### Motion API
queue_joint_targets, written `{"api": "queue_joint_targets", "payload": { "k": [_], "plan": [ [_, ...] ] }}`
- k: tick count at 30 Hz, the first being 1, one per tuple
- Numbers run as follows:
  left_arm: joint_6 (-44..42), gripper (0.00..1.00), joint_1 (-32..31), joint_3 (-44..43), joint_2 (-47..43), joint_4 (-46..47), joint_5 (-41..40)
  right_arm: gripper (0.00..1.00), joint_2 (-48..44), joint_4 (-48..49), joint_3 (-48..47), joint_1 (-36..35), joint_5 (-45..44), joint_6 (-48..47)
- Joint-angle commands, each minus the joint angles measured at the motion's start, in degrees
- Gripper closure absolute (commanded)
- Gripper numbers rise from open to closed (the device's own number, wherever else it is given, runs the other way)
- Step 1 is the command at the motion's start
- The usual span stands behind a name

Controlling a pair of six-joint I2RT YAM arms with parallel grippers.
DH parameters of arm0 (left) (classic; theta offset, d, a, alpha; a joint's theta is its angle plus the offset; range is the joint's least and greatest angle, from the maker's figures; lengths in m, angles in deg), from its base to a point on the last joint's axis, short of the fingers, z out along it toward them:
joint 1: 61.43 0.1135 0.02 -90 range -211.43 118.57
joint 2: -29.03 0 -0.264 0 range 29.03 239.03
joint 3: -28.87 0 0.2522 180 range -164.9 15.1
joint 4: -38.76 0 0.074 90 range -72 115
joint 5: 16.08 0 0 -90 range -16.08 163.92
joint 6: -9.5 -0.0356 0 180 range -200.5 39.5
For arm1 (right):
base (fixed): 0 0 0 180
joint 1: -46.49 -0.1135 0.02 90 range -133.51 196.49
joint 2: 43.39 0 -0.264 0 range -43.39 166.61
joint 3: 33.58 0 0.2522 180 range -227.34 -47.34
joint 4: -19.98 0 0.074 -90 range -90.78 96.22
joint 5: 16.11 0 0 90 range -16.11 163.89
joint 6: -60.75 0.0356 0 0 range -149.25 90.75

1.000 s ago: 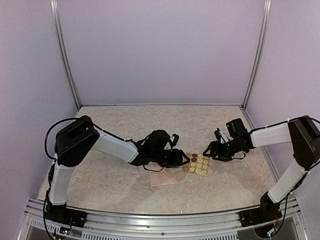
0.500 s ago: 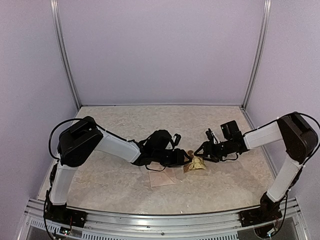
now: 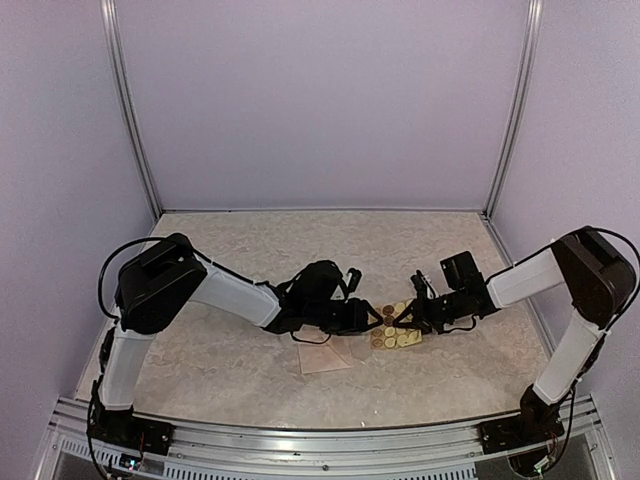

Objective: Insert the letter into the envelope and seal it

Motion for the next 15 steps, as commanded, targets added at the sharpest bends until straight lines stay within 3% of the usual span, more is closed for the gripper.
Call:
{"api": "queue_joint_targets", "payload": {
  "k": [1, 6, 15],
  "plan": [
    [-0.6, 0.51, -0.1, 3.7, -1.9, -0.8, -2.5, 1.00, -4.5, 1.8, 1.1, -0.5, 2.1, 1.0],
    [-0.8, 0.48, 0.5, 11.1, -12.4, 2.6, -4.6, 1.00, -11.8, 4.1, 2.2, -0.7, 6.6, 0.6],
    [-4.1, 0.26, 0.4, 18.8, -34.6, 2.5, 0.8, 1.00, -26.7, 4.2, -3.0, -5.2, 16.4, -2.3]
  ]
}}
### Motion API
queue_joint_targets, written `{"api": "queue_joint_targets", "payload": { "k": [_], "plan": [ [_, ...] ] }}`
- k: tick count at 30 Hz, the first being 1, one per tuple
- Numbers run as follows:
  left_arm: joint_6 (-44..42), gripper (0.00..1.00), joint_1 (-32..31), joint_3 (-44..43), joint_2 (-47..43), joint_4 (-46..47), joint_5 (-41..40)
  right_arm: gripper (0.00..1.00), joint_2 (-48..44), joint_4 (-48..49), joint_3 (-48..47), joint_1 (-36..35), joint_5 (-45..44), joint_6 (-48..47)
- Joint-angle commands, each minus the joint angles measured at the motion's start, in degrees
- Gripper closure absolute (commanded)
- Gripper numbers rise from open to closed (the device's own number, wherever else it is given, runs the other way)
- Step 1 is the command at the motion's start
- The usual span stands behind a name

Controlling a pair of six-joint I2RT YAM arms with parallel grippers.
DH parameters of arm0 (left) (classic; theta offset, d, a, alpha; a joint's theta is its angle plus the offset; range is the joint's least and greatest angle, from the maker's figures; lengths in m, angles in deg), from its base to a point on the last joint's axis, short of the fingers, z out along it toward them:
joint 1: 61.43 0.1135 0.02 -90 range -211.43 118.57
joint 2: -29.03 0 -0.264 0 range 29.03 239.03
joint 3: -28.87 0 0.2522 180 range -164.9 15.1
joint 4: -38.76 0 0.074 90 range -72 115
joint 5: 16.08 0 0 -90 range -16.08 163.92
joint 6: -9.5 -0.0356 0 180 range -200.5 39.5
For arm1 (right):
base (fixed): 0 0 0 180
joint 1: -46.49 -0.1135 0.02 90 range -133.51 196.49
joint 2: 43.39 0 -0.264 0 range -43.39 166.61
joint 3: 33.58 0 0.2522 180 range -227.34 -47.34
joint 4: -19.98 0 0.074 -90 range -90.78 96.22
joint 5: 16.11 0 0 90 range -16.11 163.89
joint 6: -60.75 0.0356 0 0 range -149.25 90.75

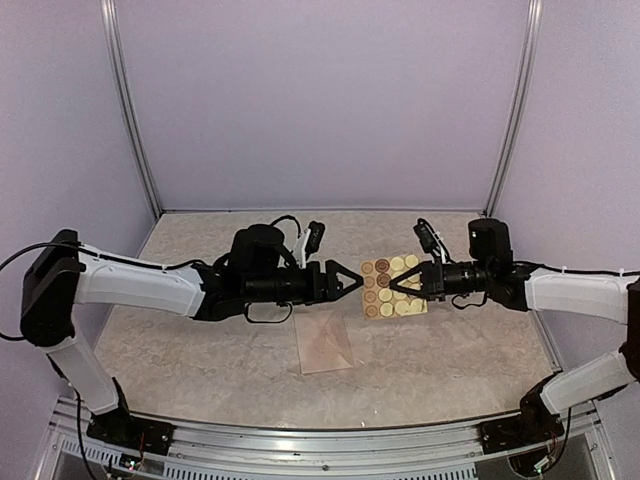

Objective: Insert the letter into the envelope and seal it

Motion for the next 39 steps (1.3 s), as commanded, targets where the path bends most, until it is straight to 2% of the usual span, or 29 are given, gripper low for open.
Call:
{"api": "queue_joint_targets", "payload": {
  "k": [1, 6, 9, 13, 18, 21, 24, 28, 39],
  "plan": [
    [-2.9, 0.25, -0.4, 1.0, -8.6, 1.3, 4.3, 1.00, -5.6, 1.5, -5.2, -3.8, 6.0, -2.3],
    [-4.1, 0.22, -1.3, 1.7, -14.3, 1.2, 7.7, 1.00, -7.7, 1.5, -9.8, -8.4, 6.5, -3.1],
    [-4.8, 0.26, -2.2, 1.6, -16.4, 1.0, 7.9, 1.00, -7.0, 0.5, -12.0, -11.2, 6.8, -4.3],
    [-4.8, 0.46, -3.3, 1.7, -17.8, 1.8, 7.7, 1.00, -5.8, 0.2, -13.5, -14.1, 6.8, -5.4],
    [-3.9, 0.82, -3.7, 3.7, -19.0, 3.6, 6.8, 1.00, -5.4, 1.0, -13.6, -15.5, 7.0, -5.3],
    [-3.5, 0.99, -3.8, 4.8, -19.2, 4.7, 6.8, 0.99, -5.4, 1.5, -13.4, -15.7, 7.1, -4.9],
    [-3.6, 1.00, -4.0, 5.0, -19.3, 4.8, 7.1, 0.85, -6.0, 3.2, -12.8, -15.7, 6.7, -3.9],
    [-3.7, 1.00, -4.4, 5.0, -19.2, 4.9, 7.2, 0.81, -6.4, 4.1, -12.7, -15.7, 6.3, -3.4],
    [-3.5, 1.00, -4.7, 5.3, -19.6, 5.2, 7.1, 0.92, -7.5, 6.1, -11.2, -15.7, 6.1, -2.7]
  ]
}}
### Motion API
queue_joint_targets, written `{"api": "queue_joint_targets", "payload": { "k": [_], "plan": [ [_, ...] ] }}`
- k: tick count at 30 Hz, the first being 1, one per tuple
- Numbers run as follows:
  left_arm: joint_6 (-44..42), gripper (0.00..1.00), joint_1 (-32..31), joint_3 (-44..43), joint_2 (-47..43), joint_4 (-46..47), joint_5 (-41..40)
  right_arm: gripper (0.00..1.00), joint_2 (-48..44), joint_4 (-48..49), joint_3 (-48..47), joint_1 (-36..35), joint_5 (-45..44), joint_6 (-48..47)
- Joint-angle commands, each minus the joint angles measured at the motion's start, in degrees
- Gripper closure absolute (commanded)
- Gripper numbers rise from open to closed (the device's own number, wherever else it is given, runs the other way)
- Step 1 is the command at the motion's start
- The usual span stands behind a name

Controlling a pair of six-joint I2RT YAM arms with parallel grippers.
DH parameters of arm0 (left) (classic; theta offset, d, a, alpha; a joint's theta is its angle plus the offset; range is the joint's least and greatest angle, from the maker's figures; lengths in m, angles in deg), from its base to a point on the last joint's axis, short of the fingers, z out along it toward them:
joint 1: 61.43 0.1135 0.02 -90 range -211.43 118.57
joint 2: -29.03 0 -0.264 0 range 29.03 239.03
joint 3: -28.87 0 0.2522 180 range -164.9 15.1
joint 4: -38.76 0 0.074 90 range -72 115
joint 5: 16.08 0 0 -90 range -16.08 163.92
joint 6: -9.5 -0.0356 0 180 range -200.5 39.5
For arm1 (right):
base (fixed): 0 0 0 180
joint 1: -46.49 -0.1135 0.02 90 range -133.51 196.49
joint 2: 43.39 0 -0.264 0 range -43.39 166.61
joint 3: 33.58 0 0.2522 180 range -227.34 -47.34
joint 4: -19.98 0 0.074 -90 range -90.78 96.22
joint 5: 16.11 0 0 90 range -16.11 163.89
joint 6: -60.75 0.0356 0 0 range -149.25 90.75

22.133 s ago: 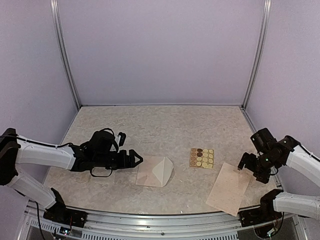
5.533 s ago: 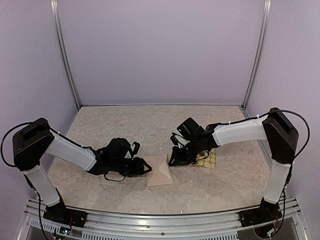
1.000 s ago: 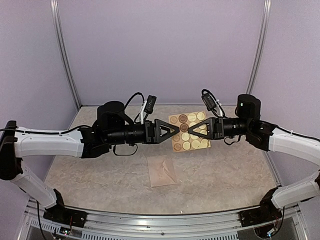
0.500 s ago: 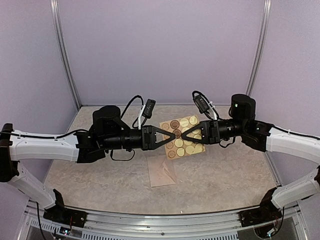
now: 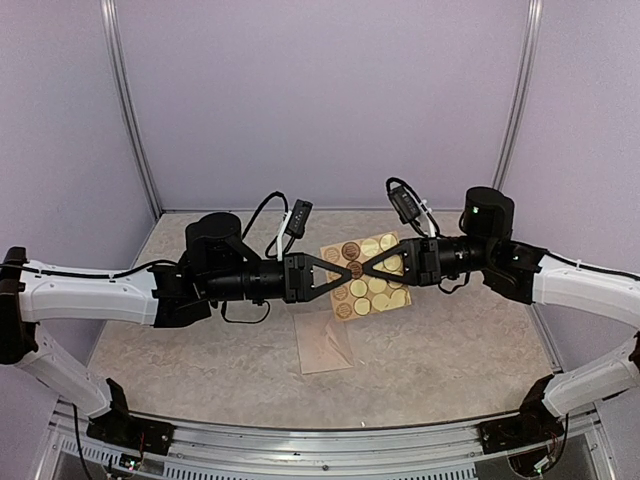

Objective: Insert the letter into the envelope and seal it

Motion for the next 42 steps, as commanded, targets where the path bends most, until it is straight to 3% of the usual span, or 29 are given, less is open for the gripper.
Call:
{"api": "queue_joint_targets", "payload": {
  "k": [1, 10, 20, 25, 42],
  "plan": [
    [-0.1, 1.00, -0.5, 0.8, -1.3, 1.5, 0.3, 0.92, -2.0, 2.9, 1.1, -0.6, 0.3, 0.6],
    [0.3, 1.00, -0.5, 1.1, -2.0, 1.9, -0.2, 1.00, -2.8, 3.1, 2.0, -0.5, 0.3, 0.9],
    [0.4, 1.00, -0.9, 1.1, -2.3, 2.3, 0.0, 1.00, -2.5, 3.6, 2.6, -0.5, 0.8, 0.9],
    [0.8, 1.00, -1.0, 0.6, -1.4, 2.9, 0.4, 1.00, -2.5, 9.5, 4.1, -0.9, 3.3, 3.2],
    [-0.6, 1.00, -3.5, -2.9, 1.6, 5.5, 3.8, 1.00, -0.7, 10.2, 6.1, -1.4, 2.4, 1.9]
  ]
}}
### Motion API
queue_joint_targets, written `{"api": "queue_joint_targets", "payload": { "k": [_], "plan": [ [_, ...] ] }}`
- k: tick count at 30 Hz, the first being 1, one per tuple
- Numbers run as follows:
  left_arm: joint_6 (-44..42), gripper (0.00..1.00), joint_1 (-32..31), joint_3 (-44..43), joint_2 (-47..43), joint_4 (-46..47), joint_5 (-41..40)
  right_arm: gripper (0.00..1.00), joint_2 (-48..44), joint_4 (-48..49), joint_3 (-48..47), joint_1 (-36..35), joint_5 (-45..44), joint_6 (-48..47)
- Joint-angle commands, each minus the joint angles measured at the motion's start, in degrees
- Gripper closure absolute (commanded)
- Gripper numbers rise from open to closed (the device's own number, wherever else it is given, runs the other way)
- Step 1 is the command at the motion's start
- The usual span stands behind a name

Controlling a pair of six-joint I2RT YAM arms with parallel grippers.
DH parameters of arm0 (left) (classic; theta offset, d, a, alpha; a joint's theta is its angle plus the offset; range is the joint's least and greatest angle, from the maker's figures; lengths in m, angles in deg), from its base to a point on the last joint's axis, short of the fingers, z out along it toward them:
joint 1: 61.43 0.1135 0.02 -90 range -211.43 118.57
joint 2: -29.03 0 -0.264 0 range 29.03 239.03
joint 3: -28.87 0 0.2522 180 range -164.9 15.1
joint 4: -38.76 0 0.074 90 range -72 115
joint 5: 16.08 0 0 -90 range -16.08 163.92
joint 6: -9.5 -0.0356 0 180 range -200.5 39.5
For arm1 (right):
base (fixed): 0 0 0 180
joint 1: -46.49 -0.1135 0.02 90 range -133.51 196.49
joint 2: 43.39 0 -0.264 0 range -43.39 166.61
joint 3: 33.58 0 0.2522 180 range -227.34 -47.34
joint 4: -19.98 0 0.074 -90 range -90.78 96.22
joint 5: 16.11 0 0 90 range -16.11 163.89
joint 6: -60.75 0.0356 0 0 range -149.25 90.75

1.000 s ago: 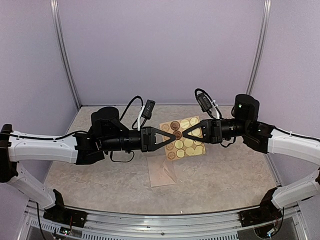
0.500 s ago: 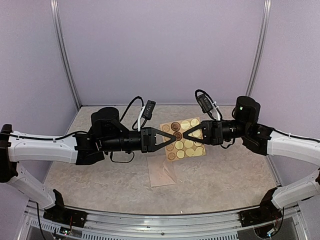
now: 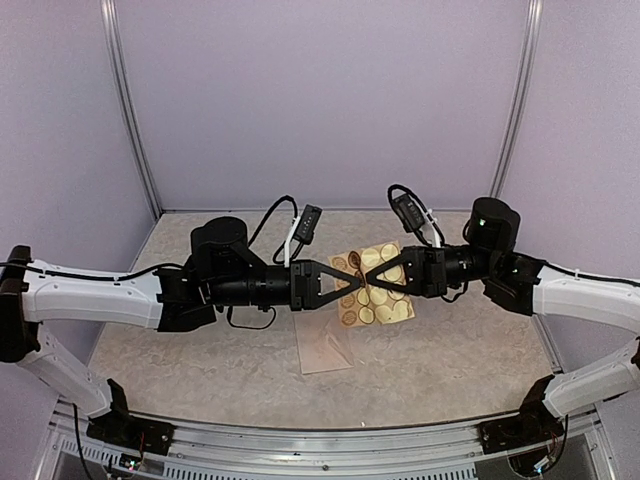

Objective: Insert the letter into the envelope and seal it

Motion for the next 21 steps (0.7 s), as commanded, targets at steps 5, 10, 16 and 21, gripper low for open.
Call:
{"api": "queue_joint_targets", "payload": {
  "k": [5, 10, 16, 21],
  "plan": [
    [-1.2, 1.00, -1.6, -2.3, 0.1, 4.4, 2.7, 1.00, 0.6, 0.6, 1.8, -0.7, -1.7, -0.7],
    [-1.4, 1.00, -1.8, -1.8, -0.5, 4.5, 2.6, 1.00, 0.2, -0.6, 2.2, -0.6, -4.6, -1.2],
    [-1.6, 1.00, -2.0, -1.2, -1.3, 4.7, 2.7, 1.00, 0.2, -0.7, 2.1, -0.3, -5.4, -0.8],
    [-1.7, 1.00, -2.1, -1.2, -1.2, 4.9, 2.6, 1.00, 0.3, -0.7, 1.8, -0.3, -5.7, -0.7]
  ]
}}
